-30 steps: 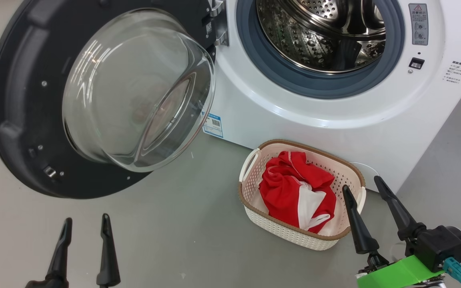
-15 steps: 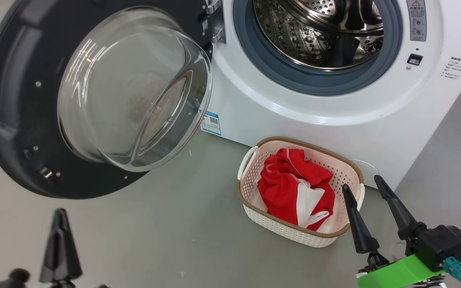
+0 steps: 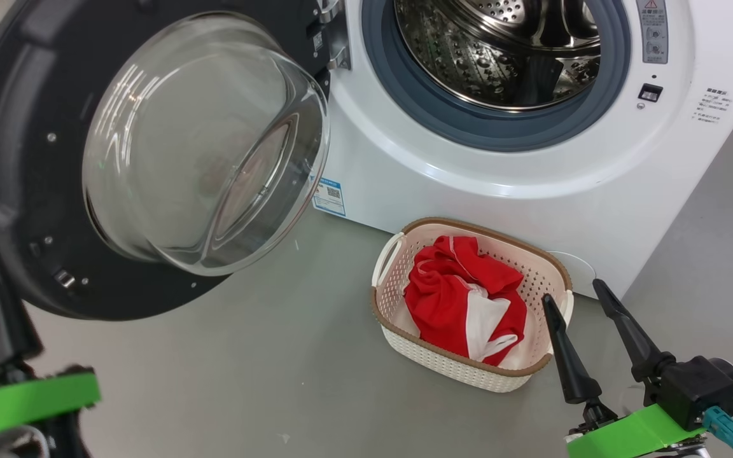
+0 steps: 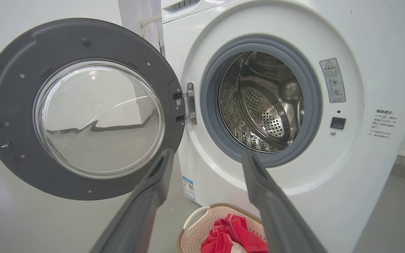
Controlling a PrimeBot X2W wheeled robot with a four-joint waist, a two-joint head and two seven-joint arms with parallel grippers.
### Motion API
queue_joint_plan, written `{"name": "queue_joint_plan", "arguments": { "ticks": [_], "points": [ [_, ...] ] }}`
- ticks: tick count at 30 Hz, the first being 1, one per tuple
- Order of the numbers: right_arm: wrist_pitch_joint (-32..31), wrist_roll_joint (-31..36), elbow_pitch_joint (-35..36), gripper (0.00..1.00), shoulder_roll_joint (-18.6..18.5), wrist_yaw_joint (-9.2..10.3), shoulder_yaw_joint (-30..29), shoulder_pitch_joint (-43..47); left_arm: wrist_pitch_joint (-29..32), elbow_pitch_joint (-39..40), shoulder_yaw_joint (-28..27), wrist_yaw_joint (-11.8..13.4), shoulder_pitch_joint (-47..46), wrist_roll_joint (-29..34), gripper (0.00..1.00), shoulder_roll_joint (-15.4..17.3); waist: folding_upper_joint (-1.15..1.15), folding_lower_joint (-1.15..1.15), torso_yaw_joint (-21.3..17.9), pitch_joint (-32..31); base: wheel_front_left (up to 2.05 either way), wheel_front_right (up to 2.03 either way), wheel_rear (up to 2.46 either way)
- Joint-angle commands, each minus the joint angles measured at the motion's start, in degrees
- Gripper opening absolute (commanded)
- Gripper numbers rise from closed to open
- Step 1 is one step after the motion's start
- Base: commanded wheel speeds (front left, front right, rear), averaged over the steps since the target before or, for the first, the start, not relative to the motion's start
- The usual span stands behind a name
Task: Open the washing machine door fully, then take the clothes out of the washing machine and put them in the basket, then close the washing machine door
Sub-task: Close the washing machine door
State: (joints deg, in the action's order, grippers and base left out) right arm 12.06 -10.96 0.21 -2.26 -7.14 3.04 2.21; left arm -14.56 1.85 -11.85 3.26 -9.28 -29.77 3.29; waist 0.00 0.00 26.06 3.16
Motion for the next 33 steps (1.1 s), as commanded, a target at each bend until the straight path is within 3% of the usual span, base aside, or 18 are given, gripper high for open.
{"name": "queue_joint_plan", "arguments": {
  "ticks": [1,8,14,25,33],
  "points": [
    [-0.1,0.4,1.8,1.0,-0.6,-0.35,1.7,-0.9,-0.4,0.5,-2.6,-0.7,-2.8,-0.8,0.0,2.0,0.0,0.0,-0.1,0.0,0.0,0.0,0.0],
    [-0.7,0.5,2.0,1.0,-0.6,-0.35,2.0,-0.5,0.3,-5.4,-7.4,-2.2,-10.0,-7.6,0.0,3.9,0.0,0.0,-1.1,-0.4,0.0,0.0,0.0],
    [-0.9,0.4,2.3,1.0,-0.6,-0.35,2.0,-0.1,4.8,-11.7,-12.0,-3.1,-15.9,-15.7,0.0,6.8,0.0,0.0,-2.1,-0.7,0.0,0.0,0.0],
    [-1.4,0.6,2.6,1.0,-0.6,-0.35,2.1,-0.2,18.2,-26.8,-16.7,-2.3,-28.7,-28.6,0.0,13.2,0.0,0.0,-3.4,-0.1,0.0,0.0,0.0],
    [-1.8,1.1,2.9,1.0,-0.6,-0.35,2.0,-0.7,25.9,-35.0,-17.1,0.2,-34.8,-31.7,0.0,18.4,0.0,0.0,-4.6,1.1,0.0,0.0,0.0]
  ]
}}
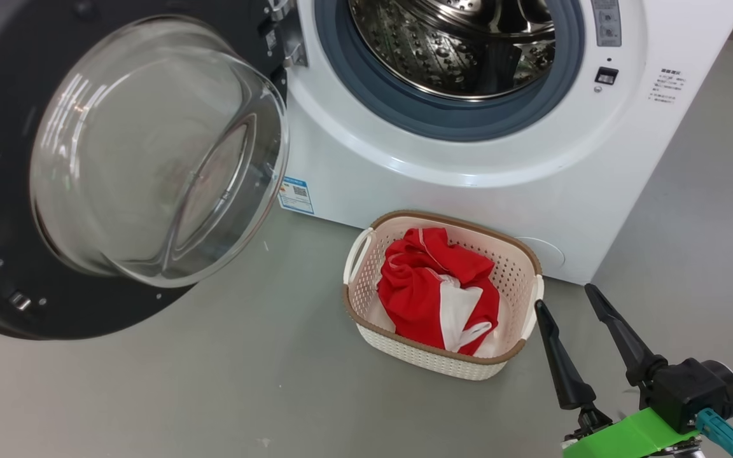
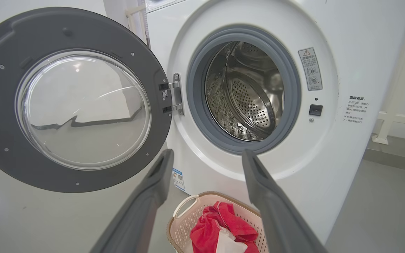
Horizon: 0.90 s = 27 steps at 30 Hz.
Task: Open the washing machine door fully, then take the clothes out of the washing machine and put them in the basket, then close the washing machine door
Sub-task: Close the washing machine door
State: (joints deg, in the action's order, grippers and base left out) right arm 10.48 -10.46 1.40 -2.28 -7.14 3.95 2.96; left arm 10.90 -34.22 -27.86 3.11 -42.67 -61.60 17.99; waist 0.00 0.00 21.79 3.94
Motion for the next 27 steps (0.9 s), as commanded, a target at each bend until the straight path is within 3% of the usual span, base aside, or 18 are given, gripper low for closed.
{"name": "queue_joint_plan", "arguments": {
  "ticks": [1,13,19,27],
  "points": [
    [-0.2,0.7,1.8,1.0,-0.6,-0.35,1.2,-1.5,1.1,-0.2,-1.3,0.8,-2.2,-0.1,0.0,4.4,0.0,0.0,-0.5,0.5,0.0,0.0,0.0],
    [-0.7,1.6,1.9,1.0,-0.6,-0.35,1.5,-2.7,9.5,-13.5,-1.0,3.8,-8.3,-2.3,0.0,10.4,0.0,0.0,-2.8,2.3,0.0,0.0,0.0],
    [-0.8,1.6,2.0,1.0,-0.6,-0.35,1.5,-2.5,11.9,-17.3,0.4,3.1,-8.4,-1.6,0.0,12.0,0.0,0.0,-3.6,2.2,0.0,0.0,0.0],
    [-0.5,1.4,2.2,1.0,-0.6,-0.35,0.9,-2.3,15.8,-19.4,1.2,0.9,-8.6,-2.7,0.0,11.7,0.0,0.0,-3.0,2.2,0.0,0.0,0.0]
  ]
}}
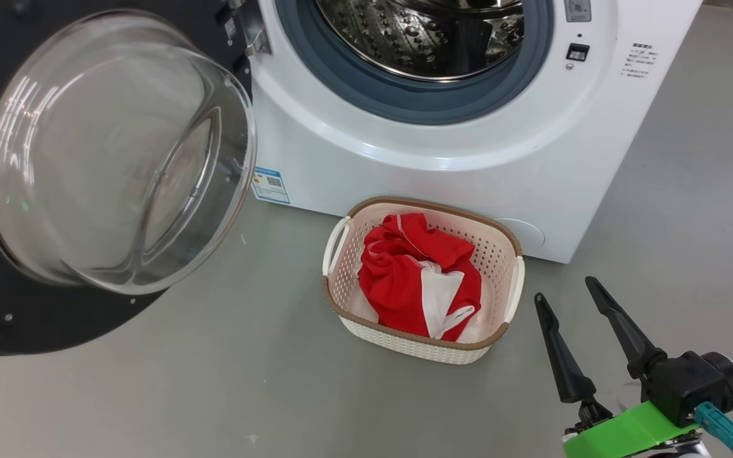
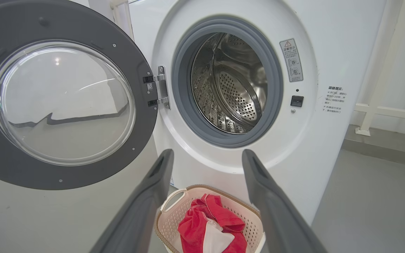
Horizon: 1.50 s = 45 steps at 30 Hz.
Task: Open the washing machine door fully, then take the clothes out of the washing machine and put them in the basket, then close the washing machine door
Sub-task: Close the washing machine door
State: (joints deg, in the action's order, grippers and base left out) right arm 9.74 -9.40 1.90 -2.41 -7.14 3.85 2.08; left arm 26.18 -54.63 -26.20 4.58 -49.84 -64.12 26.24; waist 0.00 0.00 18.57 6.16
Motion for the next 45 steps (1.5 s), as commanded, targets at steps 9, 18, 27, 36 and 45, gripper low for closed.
{"name": "queue_joint_plan", "arguments": {
  "ticks": [9,18,27,36,45],
  "points": [
    [0.6,0.0,1.3,1.0,-0.5,-0.35,0.8,-1.5,3.5,0.9,-0.7,-2.8,-1.4,-2.2,0.0,1.6,0.0,0.0,1.3,-0.2,0.0,0.0,0.0],
    [0.9,-0.2,1.1,1.0,-0.5,-0.35,1.0,-1.6,4.8,1.5,-0.9,-4.3,-0.3,-3.9,0.0,-1.9,0.0,0.0,1.7,-0.2,0.0,0.0,0.0],
    [1.2,-0.5,0.8,1.0,-0.5,-0.35,0.3,-1.6,6.8,5.3,-0.7,-5.4,1.2,-5.2,0.0,-4.4,0.0,0.0,1.9,-0.4,0.0,0.0,0.0],
    [1.9,-1.4,0.1,1.0,-0.5,-0.35,-0.1,-1.3,9.3,11.5,-0.7,-5.6,4.4,-7.0,0.0,-7.7,0.0,0.0,2.6,-1.2,0.0,0.0,0.0],
    [2.4,-1.9,-0.5,1.0,-0.5,-0.35,0.0,-1.0,11.7,19.9,-0.4,-3.8,9.0,-8.3,0.0,-11.7,0.0,0.0,2.6,-2.2,0.0,0.0,0.0]
  ]
}}
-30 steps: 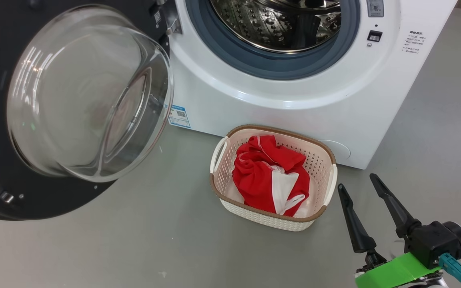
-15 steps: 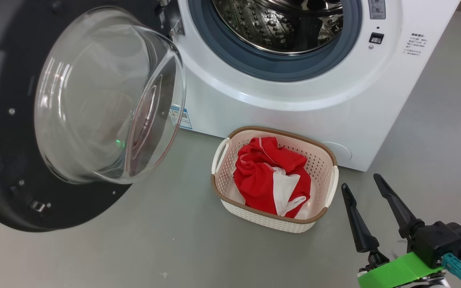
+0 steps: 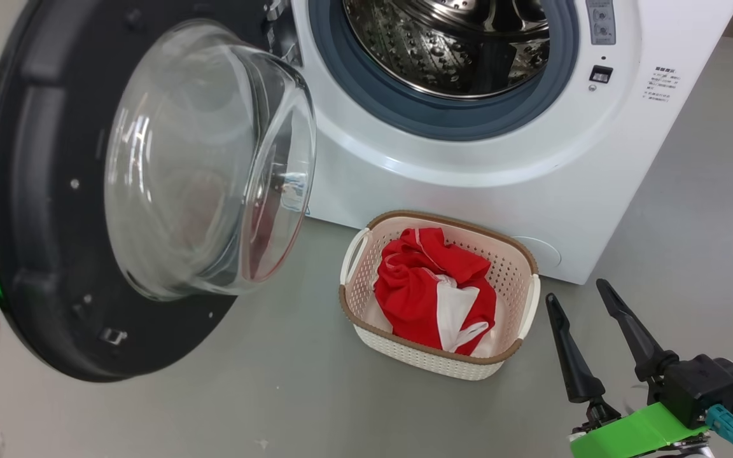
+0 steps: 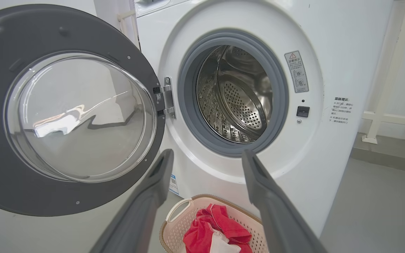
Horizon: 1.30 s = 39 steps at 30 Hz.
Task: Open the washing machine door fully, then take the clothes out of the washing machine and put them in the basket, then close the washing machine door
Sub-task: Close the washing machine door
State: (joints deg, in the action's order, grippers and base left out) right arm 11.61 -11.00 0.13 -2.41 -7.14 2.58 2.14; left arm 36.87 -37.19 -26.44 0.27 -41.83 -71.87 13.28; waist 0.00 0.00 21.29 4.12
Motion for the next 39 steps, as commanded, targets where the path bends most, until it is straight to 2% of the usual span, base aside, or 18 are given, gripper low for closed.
{"name": "queue_joint_plan", "arguments": {
  "ticks": [1,16,25,39],
  "points": [
    [0.6,-0.4,1.2,1.0,-0.5,-0.35,1.3,-1.0,1.2,3.5,-0.1,0.8,1.5,-0.6,0.0,0.9,0.0,0.0,-0.2,-0.3,0.0,0.0,0.0],
    [1.2,-1.1,0.7,1.0,-0.5,-0.35,0.9,-0.2,3.6,18.6,-0.6,4.1,9.0,-3.7,0.0,-6.0,0.0,0.0,-2.3,-1.2,0.0,0.0,0.0],
    [1.5,-1.5,0.7,1.0,-0.5,-0.35,0.3,0.0,4.2,28.5,-0.3,6.3,13.8,-6.4,0.0,-9.1,0.0,0.0,-5.5,-1.3,0.0,0.0,0.0],
    [2.0,-2.0,0.5,1.0,-0.5,-0.35,-0.4,0.1,3.1,34.1,3.5,7.4,18.3,-10.0,0.0,-10.3,0.0,0.0,-9.2,-1.1,0.0,0.0,0.0]
  ]
}}
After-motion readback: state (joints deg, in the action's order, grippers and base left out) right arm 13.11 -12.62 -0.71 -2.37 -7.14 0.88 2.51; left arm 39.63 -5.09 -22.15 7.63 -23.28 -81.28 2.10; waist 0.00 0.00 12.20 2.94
